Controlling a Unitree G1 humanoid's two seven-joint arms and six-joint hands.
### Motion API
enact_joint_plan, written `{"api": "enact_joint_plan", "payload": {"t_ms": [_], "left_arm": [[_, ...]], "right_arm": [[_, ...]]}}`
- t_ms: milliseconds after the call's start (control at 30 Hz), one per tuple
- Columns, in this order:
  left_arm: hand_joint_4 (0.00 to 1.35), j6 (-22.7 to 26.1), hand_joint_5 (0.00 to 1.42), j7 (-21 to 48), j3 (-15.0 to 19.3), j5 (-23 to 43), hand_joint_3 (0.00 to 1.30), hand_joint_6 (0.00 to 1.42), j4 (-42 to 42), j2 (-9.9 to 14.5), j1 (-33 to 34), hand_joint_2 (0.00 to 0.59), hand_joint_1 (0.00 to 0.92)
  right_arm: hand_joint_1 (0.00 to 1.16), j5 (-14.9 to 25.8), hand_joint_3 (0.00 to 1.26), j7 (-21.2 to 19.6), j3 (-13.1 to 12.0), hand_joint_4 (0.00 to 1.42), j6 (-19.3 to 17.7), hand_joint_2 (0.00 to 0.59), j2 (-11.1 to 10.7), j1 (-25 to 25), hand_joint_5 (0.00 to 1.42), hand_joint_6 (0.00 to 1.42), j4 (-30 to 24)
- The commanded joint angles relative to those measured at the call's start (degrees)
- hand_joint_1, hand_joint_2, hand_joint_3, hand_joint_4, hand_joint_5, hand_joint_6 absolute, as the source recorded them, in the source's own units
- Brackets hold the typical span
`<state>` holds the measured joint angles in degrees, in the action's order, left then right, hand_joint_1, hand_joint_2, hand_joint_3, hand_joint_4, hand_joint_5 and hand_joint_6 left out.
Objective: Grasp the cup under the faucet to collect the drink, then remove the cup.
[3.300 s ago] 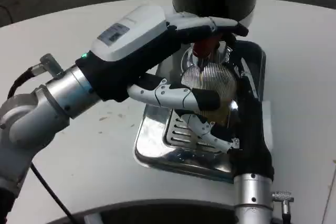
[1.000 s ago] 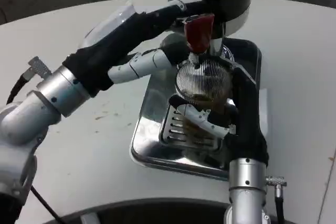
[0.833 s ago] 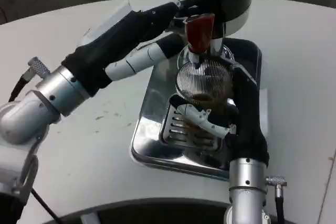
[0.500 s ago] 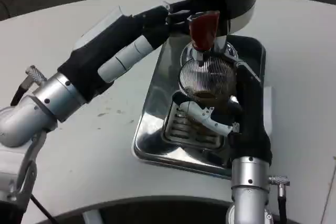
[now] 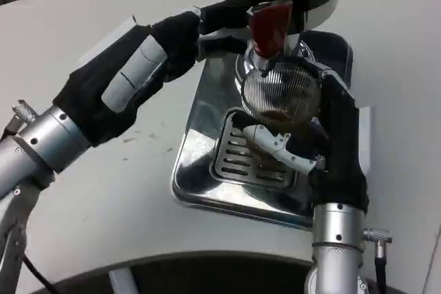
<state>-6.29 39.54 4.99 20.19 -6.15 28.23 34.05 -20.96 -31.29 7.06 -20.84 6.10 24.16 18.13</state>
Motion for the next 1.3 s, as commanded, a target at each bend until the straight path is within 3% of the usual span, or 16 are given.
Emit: {"api": "enact_joint_plan", "payload": {"t_ms": [33,367,533,1067,1300], "left_arm": [[0.13,1.7,0.22,0.9,2.0,1.2,0.22,0.13,3.0,1.0,-2.7,0.07,0.0],[0.14,5.8,0.22,-0.2,6.1,2.8,0.24,0.14,12.5,3.0,-8.1,0.07,0.0],[0.15,6.8,0.23,-0.6,8.5,3.3,0.25,0.14,17.1,3.6,-12.2,0.07,0.0],[0.17,6.3,0.24,-0.9,12.2,2.9,0.27,0.15,23.4,4.6,-18.8,0.064,0.0],[0.18,1.9,0.25,-0.4,13.1,0.4,0.28,0.16,24.6,5.3,-20.3,0.065,0.0]], "right_arm": [[1.04,-0.1,0.75,0.6,-0.2,0.8,1.8,0.133,0.2,-3.1,0.87,0.7,-0.7],[1.04,0.0,0.76,1.9,-0.5,0.8,2.5,0.13,-0.1,-5.7,0.88,0.7,-5.0],[1.04,0.2,0.76,3.5,-0.4,0.81,3.4,0.13,-0.6,-8.6,0.89,0.7,-9.9],[1.03,0.6,0.76,7.0,1.3,0.81,6.5,0.129,-0.7,-16.6,0.89,0.7,-20.4],[1.03,1.1,0.76,9.1,2.4,0.81,7.6,0.128,-0.9,-20.4,0.89,0.7,-25.8]]}}
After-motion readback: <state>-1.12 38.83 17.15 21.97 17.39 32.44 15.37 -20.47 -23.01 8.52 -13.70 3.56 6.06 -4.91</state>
